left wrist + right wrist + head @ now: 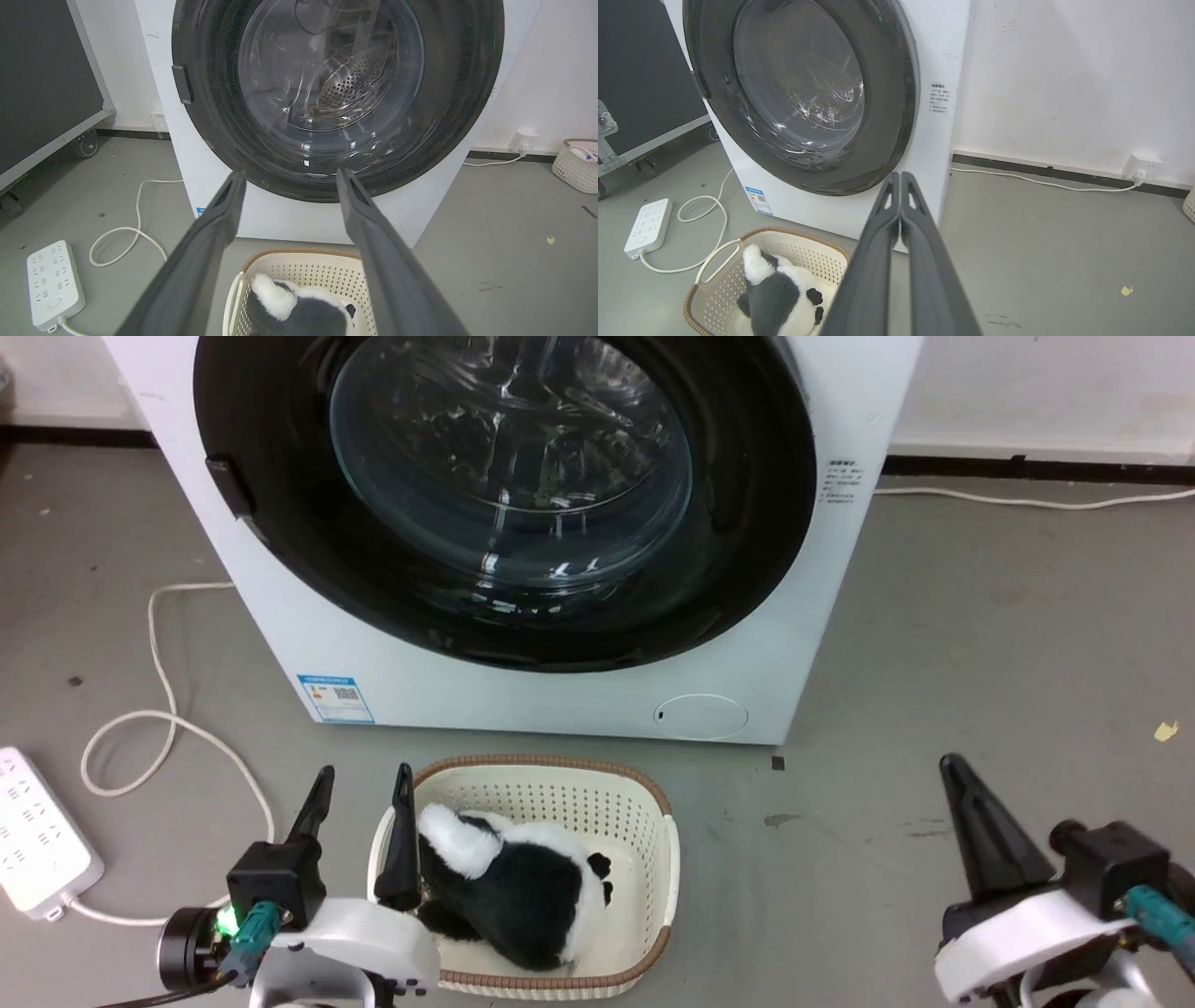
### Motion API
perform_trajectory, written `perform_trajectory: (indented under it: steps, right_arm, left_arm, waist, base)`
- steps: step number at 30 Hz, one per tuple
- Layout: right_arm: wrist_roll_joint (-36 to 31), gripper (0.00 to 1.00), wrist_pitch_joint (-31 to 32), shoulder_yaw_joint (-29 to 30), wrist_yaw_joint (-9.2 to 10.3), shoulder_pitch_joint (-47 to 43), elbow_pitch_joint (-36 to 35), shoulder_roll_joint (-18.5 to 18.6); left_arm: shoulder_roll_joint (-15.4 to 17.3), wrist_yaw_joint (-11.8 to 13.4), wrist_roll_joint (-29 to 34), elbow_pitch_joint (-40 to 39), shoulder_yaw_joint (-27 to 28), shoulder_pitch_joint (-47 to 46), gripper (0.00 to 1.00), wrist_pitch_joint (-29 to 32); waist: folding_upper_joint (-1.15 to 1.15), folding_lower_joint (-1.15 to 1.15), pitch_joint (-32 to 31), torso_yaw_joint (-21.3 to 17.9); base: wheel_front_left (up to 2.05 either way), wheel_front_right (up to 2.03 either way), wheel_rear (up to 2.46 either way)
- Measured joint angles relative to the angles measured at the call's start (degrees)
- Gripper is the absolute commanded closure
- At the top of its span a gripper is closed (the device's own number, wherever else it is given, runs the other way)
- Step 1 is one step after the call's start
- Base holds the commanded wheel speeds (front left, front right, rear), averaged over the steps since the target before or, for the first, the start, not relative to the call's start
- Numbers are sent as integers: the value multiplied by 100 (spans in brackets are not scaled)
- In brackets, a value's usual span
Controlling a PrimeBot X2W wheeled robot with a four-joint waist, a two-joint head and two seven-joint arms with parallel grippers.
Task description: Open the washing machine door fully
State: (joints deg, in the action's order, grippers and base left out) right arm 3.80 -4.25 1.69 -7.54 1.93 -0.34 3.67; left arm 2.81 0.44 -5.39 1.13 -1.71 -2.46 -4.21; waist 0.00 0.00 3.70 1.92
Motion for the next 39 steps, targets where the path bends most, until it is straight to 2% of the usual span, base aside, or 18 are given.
perform_trajectory:
  steps: [8,16,23,25,32,39]
  right_arm:
    - [556,100,-33,153,0,424,49,147]
    - [1292,100,255,378,0,994,93,325]
    - [2068,100,779,680,0,1810,339,336]
    - [2397,100,1178,869,0,2246,541,318]
    - [2876,100,1869,1279,1,3170,1117,205]
    - [3010,100,2398,1713,1,4087,1742,212]
  left_arm:
    - [0,65,-154,-58,-90,-124,0,-98]
    - [0,118,-289,-135,-134,-229,0,-198]
    - [0,165,-422,-165,-201,-366,0,-296]
    - [0,198,-510,-185,-209,-409,0,-347]
    - [0,218,-653,-237,-222,-521,0,-428]
    - [0,267,-797,-276,-279,-647,0,-502]
  waist:
    - [0,0,206,108]
    - [0,0,458,254]
    - [0,0,746,415]
    - [0,0,893,503]
    - [0,0,1158,665]
    - [0,0,1405,854]
  base:
    - [0,0,0]
    - [0,0,0]
    - [0,0,0]
    - [0,0,0]
    - [0,0,0]
    - [0,0,0]
